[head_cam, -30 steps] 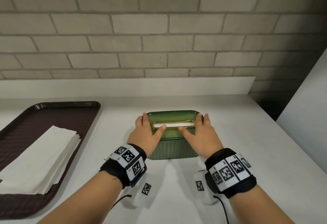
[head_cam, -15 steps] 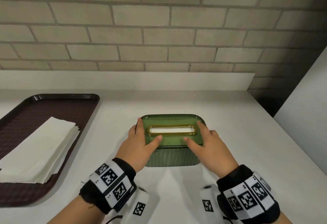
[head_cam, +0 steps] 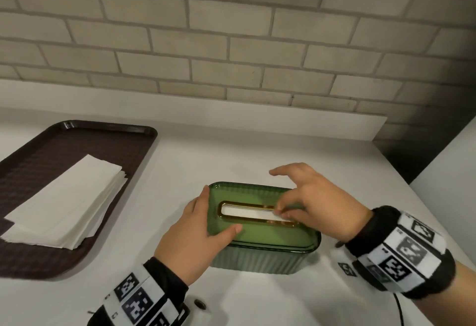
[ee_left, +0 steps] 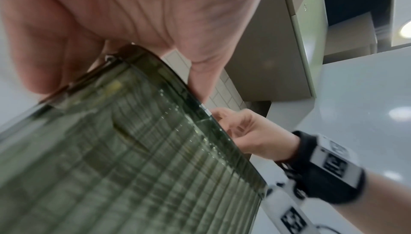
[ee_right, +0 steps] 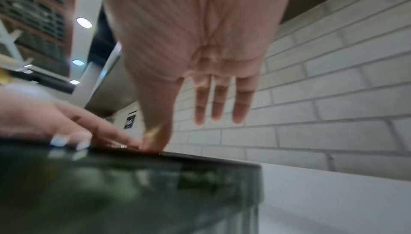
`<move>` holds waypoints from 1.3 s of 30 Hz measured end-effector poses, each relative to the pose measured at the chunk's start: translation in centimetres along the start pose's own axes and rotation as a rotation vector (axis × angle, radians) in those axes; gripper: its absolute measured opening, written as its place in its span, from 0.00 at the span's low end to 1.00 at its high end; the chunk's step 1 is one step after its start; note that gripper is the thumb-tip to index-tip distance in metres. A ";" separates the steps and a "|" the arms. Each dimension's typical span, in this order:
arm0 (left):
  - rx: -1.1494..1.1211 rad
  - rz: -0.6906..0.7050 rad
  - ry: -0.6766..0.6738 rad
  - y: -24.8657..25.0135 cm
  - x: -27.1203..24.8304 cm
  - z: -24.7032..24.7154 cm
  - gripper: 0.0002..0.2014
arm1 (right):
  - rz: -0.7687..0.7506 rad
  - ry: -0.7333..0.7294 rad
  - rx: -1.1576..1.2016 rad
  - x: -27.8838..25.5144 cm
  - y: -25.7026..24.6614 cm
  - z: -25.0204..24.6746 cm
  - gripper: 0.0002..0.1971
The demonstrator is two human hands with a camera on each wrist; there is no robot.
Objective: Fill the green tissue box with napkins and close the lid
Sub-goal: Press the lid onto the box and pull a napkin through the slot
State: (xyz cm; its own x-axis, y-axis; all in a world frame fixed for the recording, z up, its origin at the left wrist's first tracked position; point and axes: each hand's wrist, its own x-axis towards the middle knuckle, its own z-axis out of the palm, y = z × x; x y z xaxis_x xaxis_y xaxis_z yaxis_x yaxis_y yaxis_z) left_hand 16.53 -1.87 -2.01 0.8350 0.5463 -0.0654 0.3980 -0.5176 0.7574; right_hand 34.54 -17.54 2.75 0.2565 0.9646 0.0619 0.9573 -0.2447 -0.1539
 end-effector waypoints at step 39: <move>0.093 0.089 0.017 -0.6 -0.1 0.2 0.45 | -0.675 -0.012 -0.476 4.1 -0.4 2.1 0.04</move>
State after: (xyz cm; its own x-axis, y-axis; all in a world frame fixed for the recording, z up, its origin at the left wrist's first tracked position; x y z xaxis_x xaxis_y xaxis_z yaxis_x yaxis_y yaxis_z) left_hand 16.31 -1.72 -2.60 0.8624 0.5061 0.0107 0.3568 -0.6227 0.6964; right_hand 34.96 -13.28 0.96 -0.3929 0.9194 -0.0198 0.8595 0.3748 0.3474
